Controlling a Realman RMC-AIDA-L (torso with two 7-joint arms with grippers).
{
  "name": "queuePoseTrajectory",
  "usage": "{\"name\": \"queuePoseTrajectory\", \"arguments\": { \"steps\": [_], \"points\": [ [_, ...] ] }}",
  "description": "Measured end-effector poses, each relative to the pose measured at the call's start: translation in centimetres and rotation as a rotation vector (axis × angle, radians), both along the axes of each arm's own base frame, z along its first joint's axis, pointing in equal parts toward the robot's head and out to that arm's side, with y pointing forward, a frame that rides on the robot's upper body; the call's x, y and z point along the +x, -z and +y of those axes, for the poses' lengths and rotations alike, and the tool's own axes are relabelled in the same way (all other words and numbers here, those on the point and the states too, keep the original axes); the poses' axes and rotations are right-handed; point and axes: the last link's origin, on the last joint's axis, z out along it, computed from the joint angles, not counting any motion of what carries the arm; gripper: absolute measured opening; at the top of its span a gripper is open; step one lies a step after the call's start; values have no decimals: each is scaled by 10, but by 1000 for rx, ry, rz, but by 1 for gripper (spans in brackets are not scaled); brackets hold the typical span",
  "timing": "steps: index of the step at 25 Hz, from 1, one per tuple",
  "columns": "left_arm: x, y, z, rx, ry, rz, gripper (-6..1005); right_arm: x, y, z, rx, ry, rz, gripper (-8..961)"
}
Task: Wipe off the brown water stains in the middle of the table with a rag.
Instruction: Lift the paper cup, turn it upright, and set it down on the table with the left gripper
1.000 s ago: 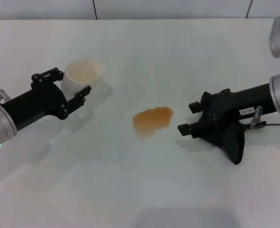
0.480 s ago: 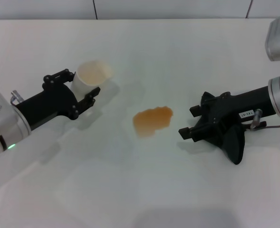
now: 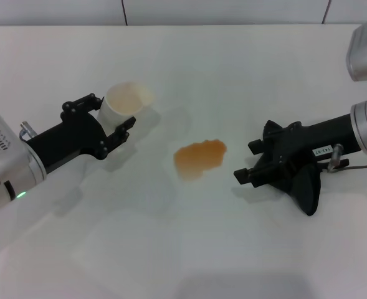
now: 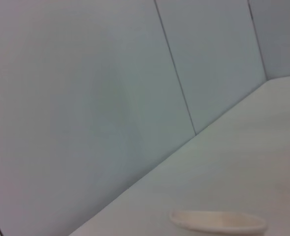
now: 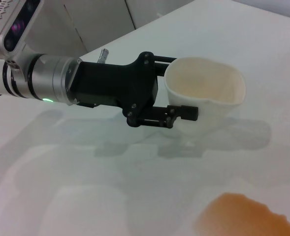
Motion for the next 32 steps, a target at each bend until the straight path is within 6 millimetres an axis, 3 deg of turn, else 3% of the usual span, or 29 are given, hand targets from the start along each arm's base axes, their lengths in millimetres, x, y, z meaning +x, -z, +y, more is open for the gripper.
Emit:
{"name": "queuePoseTrajectory", "arguments": {
  "steps": [32],
  "points": [
    [-12,6,-16,-9,-15,17,586,1,13,-5,-38,24,-41,791]
  ]
}}
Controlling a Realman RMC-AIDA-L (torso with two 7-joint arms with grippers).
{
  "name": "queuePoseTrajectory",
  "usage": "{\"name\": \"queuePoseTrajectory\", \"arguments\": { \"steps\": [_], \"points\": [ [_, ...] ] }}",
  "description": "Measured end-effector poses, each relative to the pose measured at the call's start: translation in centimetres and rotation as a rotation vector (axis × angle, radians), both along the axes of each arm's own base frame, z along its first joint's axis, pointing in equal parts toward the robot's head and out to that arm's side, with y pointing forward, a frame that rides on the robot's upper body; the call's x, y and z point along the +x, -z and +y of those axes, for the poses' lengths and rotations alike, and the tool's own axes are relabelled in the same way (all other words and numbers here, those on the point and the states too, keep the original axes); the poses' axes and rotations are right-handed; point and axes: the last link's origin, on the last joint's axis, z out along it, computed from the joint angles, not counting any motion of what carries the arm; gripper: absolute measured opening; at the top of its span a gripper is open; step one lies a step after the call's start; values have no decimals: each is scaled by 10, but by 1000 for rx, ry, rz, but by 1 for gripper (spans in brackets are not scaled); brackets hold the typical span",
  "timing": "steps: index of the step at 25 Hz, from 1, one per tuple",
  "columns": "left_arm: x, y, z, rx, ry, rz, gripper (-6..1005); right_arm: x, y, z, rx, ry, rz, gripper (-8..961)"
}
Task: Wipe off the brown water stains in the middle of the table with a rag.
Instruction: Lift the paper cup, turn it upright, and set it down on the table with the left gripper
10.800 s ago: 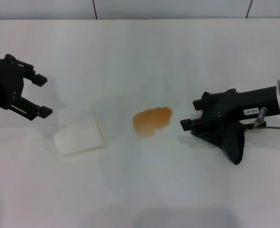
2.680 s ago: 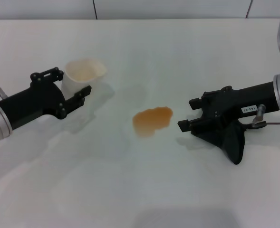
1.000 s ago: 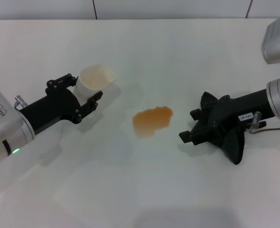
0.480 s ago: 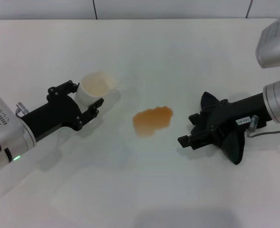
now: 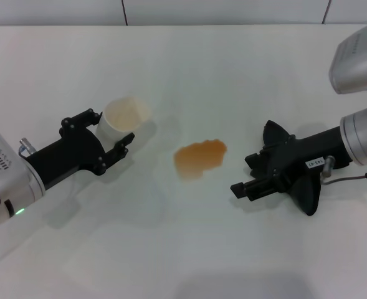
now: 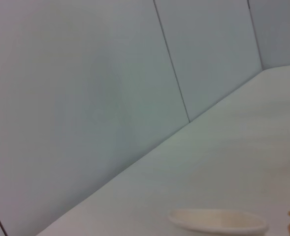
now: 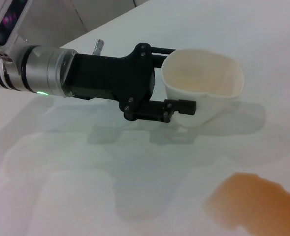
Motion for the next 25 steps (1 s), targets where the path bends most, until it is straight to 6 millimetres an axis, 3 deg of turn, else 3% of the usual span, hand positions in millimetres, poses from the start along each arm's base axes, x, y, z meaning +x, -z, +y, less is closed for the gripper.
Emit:
{"name": "queuePoseTrajectory", "arguments": {
  "steps": [10,25],
  "points": [
    [-2,-2,-7,3,22,1,633,1,1,0,2,10,-3,791],
    [-17,-4,-26,7,-3,-2,893,2,4,0,2,27,-43,791]
  ]
}}
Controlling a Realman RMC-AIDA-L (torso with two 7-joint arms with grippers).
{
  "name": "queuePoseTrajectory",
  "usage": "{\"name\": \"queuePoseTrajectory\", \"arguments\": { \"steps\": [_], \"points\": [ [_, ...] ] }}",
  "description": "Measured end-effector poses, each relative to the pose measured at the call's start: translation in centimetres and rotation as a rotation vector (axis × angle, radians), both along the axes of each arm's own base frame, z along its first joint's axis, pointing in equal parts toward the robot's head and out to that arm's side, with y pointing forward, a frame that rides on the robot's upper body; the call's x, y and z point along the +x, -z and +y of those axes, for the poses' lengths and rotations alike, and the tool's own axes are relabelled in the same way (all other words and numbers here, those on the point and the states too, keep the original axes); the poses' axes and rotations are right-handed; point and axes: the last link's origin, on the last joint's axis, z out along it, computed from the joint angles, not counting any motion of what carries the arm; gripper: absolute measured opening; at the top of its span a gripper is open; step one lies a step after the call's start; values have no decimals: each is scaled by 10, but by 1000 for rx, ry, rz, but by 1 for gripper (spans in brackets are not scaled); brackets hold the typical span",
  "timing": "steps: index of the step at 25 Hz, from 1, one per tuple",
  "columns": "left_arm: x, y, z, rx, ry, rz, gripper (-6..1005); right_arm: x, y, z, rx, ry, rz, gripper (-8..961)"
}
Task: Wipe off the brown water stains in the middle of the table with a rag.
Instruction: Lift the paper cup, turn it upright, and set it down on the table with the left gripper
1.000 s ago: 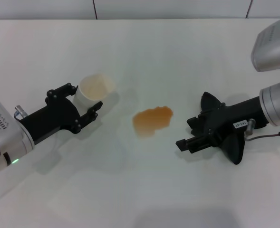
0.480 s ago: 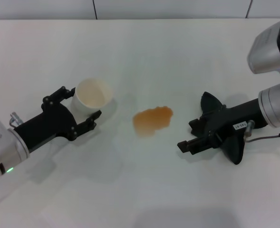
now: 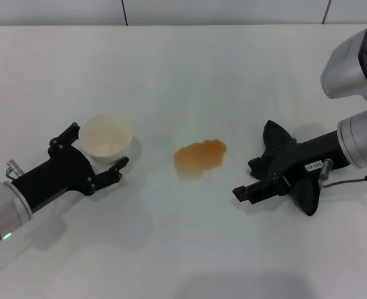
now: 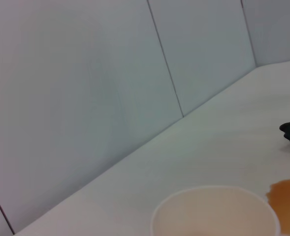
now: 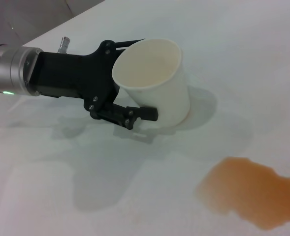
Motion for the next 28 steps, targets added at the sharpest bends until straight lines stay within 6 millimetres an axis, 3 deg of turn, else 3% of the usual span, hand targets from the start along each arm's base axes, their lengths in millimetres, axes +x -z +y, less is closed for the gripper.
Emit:
{"name": "queuePoseTrajectory", "arguments": {
  "steps": [16,28],
  "points": [
    [-8,-2,-12,-4,-27,-18,893,0,2,-1,-6,-2,-4,791],
    [-9,-16,-5,-5,-76,-70,893,-2,3,0,-3,4,-4,791]
  ]
}}
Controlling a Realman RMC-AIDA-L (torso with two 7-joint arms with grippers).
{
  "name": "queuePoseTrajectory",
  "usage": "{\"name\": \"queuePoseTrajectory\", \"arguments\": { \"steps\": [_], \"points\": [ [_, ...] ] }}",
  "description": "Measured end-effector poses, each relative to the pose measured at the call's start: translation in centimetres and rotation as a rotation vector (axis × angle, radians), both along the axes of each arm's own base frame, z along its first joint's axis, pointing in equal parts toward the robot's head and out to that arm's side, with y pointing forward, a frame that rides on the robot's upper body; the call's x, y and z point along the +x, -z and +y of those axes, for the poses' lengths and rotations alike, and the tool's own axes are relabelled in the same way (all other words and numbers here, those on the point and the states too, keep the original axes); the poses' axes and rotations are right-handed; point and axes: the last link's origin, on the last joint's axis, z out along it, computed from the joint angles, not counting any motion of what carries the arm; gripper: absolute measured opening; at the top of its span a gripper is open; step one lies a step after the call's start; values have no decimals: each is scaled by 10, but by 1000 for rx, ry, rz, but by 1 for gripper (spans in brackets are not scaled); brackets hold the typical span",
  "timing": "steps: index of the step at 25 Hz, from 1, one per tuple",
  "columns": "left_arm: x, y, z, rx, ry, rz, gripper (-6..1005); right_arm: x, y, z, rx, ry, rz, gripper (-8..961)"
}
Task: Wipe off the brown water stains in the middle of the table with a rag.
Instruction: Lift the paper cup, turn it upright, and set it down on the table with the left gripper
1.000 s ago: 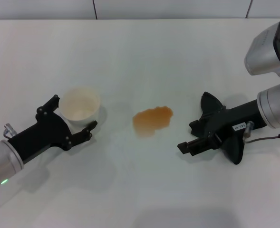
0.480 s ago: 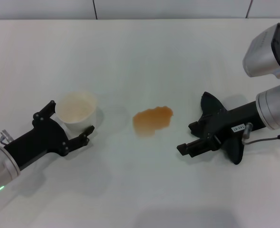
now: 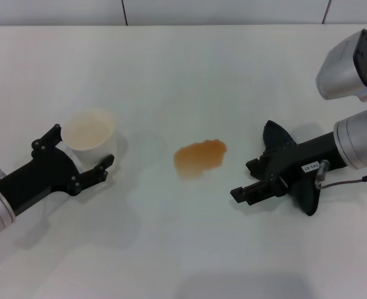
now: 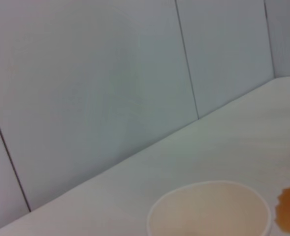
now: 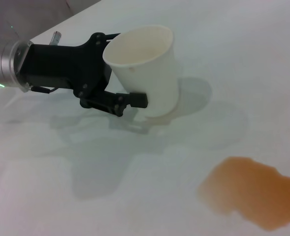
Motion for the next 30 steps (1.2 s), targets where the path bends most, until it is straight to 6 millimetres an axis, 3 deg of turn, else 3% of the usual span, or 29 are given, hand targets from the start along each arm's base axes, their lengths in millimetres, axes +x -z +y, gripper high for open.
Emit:
{"name": "queuePoseTrajectory", "arguments": {
  "steps": [30],
  "points": [
    [-1,6,6,-37,-28,34,892,-3,-1,0,4,-7,1,790]
  ]
}}
